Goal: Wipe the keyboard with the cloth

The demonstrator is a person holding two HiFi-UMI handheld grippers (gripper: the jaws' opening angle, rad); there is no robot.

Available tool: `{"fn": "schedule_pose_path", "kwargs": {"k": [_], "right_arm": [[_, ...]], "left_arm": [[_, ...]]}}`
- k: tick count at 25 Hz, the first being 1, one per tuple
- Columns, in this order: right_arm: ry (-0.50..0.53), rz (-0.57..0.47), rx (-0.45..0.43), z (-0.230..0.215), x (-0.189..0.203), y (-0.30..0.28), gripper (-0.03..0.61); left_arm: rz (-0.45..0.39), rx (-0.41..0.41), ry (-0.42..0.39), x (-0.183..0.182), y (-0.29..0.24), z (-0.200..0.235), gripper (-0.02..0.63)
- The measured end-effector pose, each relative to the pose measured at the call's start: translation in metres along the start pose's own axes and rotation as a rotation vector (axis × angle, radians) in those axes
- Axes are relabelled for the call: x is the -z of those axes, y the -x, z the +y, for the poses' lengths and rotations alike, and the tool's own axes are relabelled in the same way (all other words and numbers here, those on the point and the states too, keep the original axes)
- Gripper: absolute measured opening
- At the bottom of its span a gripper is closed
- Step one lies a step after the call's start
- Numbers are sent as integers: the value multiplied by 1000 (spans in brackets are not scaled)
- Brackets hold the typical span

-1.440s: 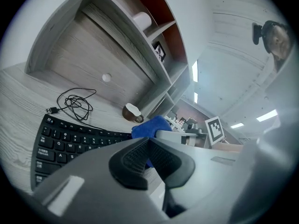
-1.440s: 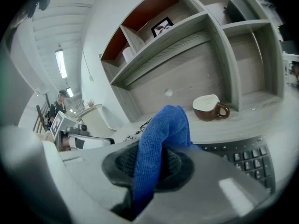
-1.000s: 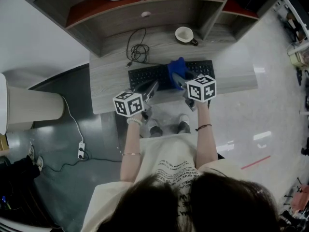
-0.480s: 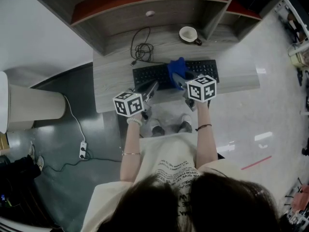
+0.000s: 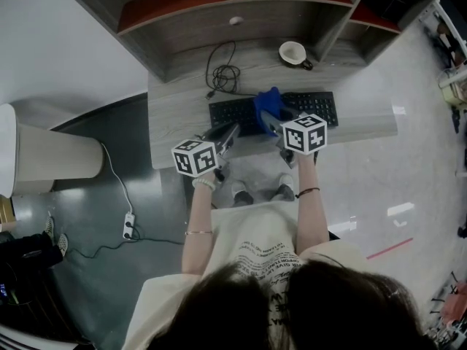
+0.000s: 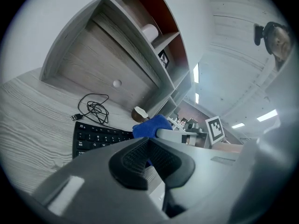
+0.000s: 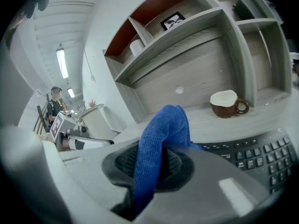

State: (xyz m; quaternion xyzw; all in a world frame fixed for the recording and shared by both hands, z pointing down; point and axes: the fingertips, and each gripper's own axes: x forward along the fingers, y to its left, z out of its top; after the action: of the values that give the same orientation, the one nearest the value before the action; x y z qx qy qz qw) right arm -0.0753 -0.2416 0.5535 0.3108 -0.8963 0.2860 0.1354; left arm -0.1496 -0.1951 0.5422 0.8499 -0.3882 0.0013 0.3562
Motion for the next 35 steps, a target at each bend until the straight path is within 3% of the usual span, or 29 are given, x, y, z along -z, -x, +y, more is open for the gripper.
{"fn": "schedule_pose_path", "kwargs": {"k": [35], "right_arm": [[11, 23, -71, 54, 5, -56, 52]], "left_arm": [[-28, -66, 20, -5, 60, 44, -12]]}}
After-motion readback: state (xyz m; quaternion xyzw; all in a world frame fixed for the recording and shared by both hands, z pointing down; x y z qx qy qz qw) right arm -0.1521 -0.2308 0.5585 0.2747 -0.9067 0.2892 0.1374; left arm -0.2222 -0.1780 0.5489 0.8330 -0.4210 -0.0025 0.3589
